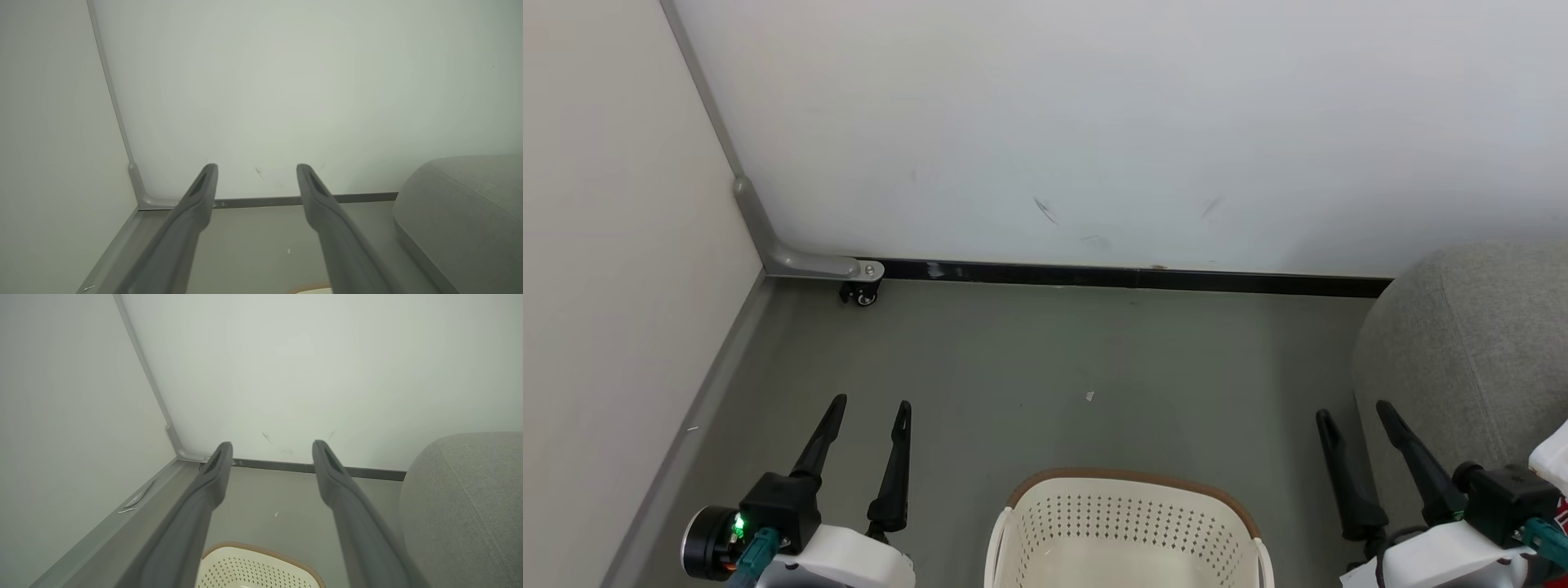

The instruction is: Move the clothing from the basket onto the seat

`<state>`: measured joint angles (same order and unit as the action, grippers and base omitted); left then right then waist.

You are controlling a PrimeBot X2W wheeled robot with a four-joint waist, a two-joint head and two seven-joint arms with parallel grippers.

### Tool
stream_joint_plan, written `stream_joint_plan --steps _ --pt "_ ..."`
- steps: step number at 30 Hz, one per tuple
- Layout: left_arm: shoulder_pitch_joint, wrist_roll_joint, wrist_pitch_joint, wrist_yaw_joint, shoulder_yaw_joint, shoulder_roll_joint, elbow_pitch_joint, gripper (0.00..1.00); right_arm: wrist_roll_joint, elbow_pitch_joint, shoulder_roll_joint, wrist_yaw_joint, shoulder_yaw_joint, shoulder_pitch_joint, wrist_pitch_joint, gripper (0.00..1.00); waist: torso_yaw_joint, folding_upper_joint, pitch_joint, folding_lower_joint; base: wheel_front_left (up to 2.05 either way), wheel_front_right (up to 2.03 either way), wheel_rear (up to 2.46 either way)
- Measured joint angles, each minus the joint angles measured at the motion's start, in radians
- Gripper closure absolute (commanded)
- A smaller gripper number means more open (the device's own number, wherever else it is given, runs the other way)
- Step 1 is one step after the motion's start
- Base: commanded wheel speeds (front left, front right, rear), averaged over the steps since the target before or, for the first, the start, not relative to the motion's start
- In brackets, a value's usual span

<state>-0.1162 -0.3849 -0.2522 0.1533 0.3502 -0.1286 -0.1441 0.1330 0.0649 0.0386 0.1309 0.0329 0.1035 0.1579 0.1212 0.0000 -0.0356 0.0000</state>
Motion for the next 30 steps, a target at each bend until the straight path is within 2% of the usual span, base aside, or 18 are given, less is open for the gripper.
stream_joint_plan --steps 30 --pt "-0.025 0.017 0.0 -0.006 -0.013 0.005 -0.022 0.0 0.011 -0.002 0.0 0.0 0.022 0.005 -0.001 0.0 -0.016 0.0 0.01 0.0 0.0 0.0 0.0"
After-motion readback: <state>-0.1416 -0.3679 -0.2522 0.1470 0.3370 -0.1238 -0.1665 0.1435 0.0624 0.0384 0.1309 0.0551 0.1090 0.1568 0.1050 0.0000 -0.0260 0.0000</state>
